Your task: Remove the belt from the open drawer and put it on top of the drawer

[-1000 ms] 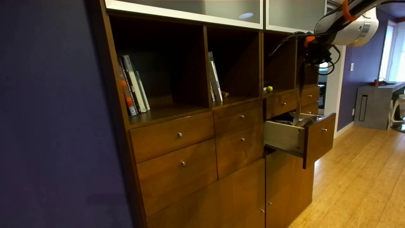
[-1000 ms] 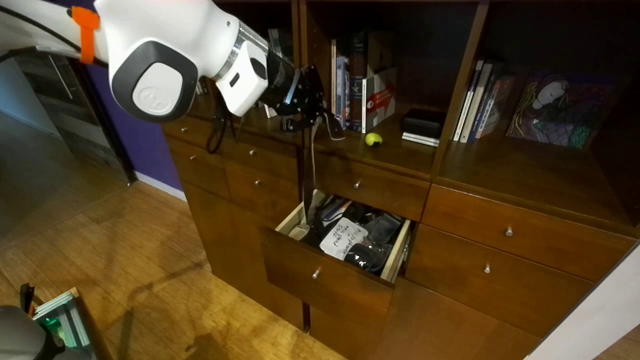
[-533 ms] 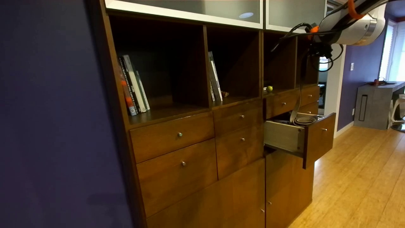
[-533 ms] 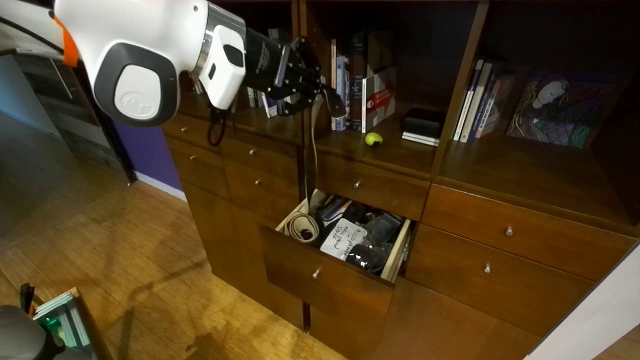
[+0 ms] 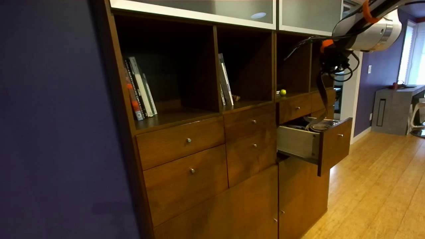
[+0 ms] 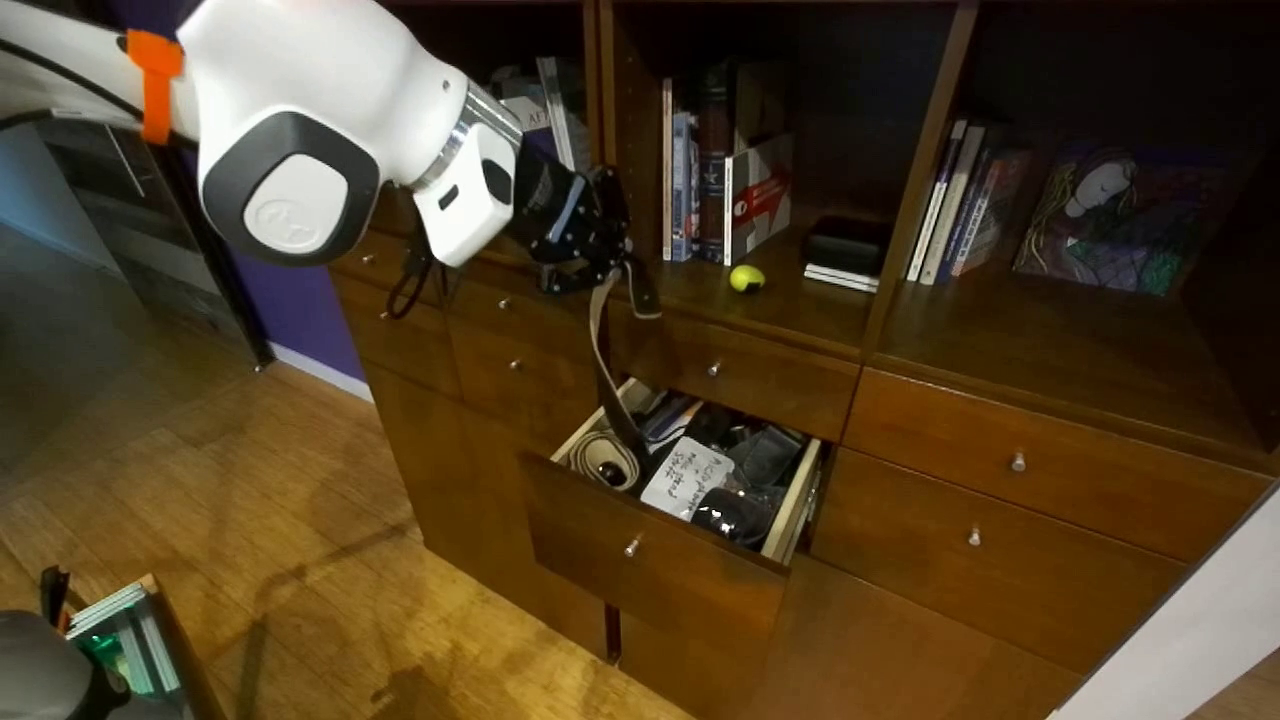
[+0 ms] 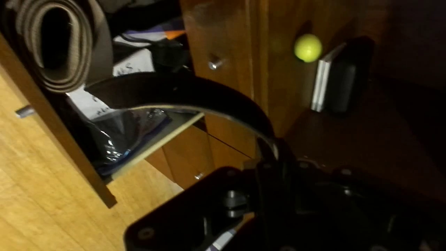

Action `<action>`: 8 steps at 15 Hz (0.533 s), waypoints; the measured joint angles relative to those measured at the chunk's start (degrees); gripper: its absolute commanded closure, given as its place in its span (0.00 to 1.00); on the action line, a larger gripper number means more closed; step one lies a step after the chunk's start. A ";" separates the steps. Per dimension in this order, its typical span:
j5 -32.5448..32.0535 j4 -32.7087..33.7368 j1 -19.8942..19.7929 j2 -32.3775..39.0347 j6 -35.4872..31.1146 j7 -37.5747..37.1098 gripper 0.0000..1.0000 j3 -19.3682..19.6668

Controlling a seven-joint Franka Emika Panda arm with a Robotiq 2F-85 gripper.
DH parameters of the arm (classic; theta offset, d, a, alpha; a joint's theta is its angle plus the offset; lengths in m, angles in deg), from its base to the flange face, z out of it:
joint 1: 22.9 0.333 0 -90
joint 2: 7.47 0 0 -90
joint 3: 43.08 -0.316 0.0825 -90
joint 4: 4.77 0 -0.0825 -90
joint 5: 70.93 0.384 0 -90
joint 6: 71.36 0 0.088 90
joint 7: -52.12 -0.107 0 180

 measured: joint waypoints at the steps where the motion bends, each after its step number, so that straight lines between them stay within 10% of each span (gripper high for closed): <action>1: 0.12 0.01 -0.03 0.75 2.38 0.00 0.99 -0.06; 8: 0.12 1.09 0.04 8.53 6.84 0.01 0.99 -0.29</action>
